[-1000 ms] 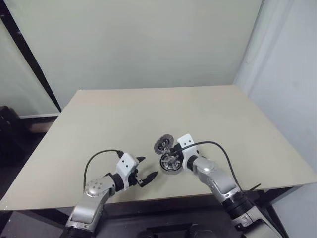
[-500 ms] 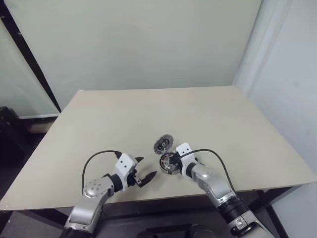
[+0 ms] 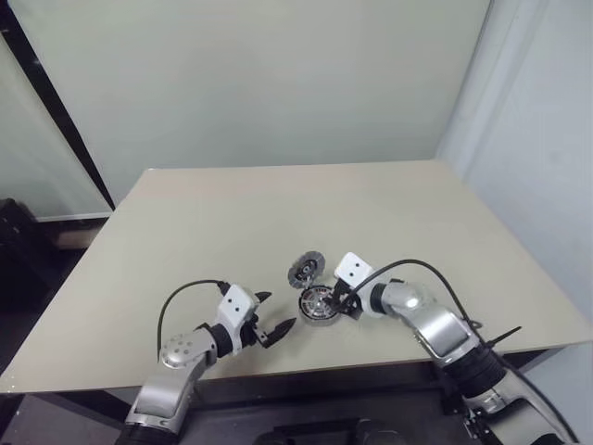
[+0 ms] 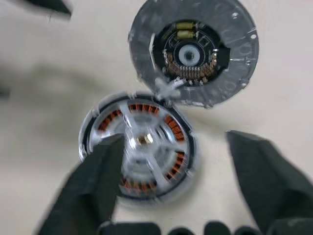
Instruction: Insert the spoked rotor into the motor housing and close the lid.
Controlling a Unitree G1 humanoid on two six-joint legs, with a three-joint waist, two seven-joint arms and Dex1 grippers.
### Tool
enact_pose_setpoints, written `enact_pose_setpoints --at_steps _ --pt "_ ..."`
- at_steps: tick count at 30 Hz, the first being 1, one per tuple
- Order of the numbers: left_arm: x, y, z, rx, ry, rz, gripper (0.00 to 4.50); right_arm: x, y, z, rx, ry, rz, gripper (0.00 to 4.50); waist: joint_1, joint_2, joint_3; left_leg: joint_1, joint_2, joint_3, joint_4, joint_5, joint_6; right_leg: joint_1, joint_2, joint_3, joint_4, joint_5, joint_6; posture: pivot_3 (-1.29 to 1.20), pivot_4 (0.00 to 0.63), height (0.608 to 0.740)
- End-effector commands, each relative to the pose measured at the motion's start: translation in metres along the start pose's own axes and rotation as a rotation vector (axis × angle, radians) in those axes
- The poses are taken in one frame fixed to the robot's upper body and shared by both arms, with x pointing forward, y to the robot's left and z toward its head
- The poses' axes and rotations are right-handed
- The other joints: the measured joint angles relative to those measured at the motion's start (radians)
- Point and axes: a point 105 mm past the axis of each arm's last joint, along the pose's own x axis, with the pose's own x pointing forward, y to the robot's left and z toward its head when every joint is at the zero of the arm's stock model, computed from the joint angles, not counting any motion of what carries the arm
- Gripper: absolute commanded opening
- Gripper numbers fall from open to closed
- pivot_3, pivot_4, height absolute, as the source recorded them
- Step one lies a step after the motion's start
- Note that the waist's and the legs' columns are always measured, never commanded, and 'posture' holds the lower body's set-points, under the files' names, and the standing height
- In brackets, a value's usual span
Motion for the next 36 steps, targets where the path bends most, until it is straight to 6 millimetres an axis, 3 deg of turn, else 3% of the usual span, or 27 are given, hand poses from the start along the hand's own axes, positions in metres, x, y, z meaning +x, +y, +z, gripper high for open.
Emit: enact_pose_setpoints --at_steps 1,9,10,12,16,23,35,36 --pt "0.003 0.002 0.011 0.008 -0.048 0.004 4.5 -0.011 0.011 0.016 -0.188 0.022 0.116 4.48 0.0 0.0 0.0 0.0 0.0 0.0 0.0 0.0 0.0 0.0 0.0 0.0 0.0 0.0 0.0 0.0 0.0 0.74" --pt "0.004 0.002 0.006 -0.122 -0.055 0.04 4.5 -0.009 0.024 0.003 -0.432 0.165 0.253 4.48 0.0 0.0 0.0 0.0 0.0 0.0 0.001 0.0 0.0 0.001 0.0 -0.001 0.0 0.0 0.0 0.0 0.0 0.74" --pt "0.003 0.003 0.005 -0.171 -0.054 0.059 4.31 -0.007 0.026 0.001 -0.455 0.177 0.263 4.5 0.0 0.0 0.0 0.0 0.0 0.0 0.001 0.0 0.0 0.001 0.0 -0.001 0.0 0.0 0.0 0.0 0.0 0.74" --pt "0.002 0.008 0.003 -0.268 -0.057 0.109 3.9 -0.003 0.031 -0.001 -0.487 0.191 0.279 4.5 0.0 -0.001 0.0 0.0 0.0 0.0 0.001 0.0 0.0 0.001 0.0 -0.001 0.0 0.0 0.0 0.0 0.0 0.74" --pt "-0.002 0.019 0.001 -0.461 -0.087 0.225 2.46 0.004 0.038 -0.005 -0.537 0.216 0.308 4.5 0.001 -0.001 0.0 0.0 0.0 -0.001 0.002 0.0 0.0 0.001 0.0 -0.001 0.0 0.001 0.002 0.0 0.0 0.74" --pt "-0.004 0.026 -0.001 -0.561 -0.083 0.304 0.03 0.011 0.036 -0.013 -0.58 0.277 0.32 4.5 0.001 -0.001 0.0 0.0 -0.001 -0.001 0.004 0.0 0.0 0.002 0.0 -0.002 0.001 0.001 0.002 0.0 0.0 0.74" --pt "-0.001 0.025 0.001 -0.539 -0.088 0.315 0.03 0.023 0.031 -0.021 -0.559 0.337 0.308 4.5 0.0 -0.002 -0.001 0.0 -0.001 -0.001 0.006 0.0 0.0 0.003 0.001 -0.002 0.003 0.0 0.0 0.0 0.0 0.74" --pt "-0.001 0.025 0.002 -0.538 -0.088 0.315 0.01 0.024 0.03 -0.022 -0.552 0.342 0.305 4.32 -0.001 -0.002 -0.001 0.001 -0.001 0.0 0.006 0.0 -0.001 0.003 0.001 -0.002 0.003 0.0 0.0 0.0 0.0 0.74"
